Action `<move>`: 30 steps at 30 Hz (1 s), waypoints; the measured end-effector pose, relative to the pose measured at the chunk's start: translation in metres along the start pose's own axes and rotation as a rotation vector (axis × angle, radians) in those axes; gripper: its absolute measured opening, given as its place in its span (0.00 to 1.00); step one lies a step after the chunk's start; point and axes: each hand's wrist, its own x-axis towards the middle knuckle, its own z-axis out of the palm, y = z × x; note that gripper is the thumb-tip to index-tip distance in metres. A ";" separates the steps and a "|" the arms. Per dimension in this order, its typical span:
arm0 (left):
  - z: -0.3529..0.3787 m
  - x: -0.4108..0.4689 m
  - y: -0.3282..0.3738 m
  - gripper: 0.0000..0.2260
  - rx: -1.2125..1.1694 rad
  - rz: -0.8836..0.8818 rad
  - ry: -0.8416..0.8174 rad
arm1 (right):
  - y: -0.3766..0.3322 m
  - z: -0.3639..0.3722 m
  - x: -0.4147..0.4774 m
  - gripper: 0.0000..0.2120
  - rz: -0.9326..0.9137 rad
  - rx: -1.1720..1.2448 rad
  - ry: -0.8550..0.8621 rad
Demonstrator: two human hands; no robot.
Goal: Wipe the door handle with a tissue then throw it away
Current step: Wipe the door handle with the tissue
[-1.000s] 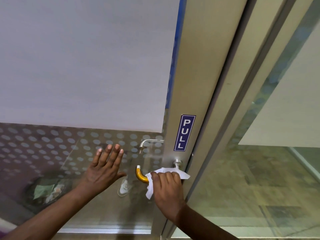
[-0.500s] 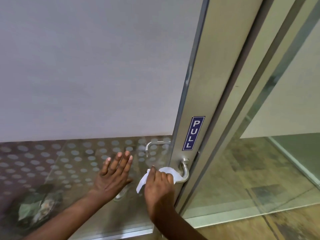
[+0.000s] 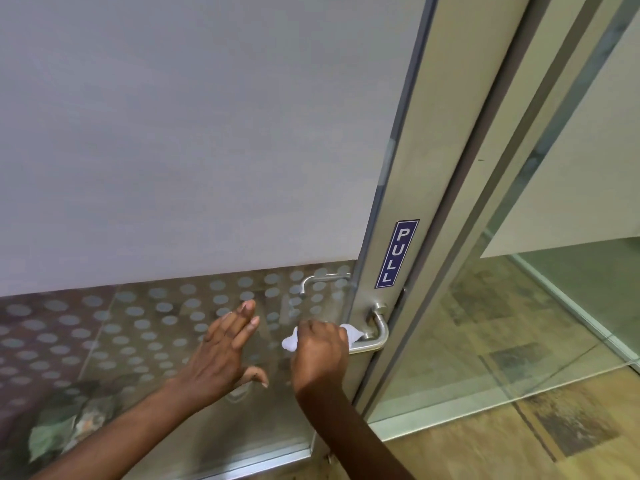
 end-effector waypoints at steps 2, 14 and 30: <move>-0.008 0.001 -0.001 0.36 -0.135 -0.012 -0.034 | -0.005 -0.002 -0.001 0.10 -0.173 0.058 0.031; -0.018 0.002 -0.001 0.35 -0.393 -0.132 -0.067 | 0.017 0.025 -0.074 0.14 0.231 0.728 -0.500; -0.024 0.014 0.016 0.36 -0.226 -0.119 -0.065 | 0.073 -0.035 -0.053 0.12 0.849 2.035 -0.749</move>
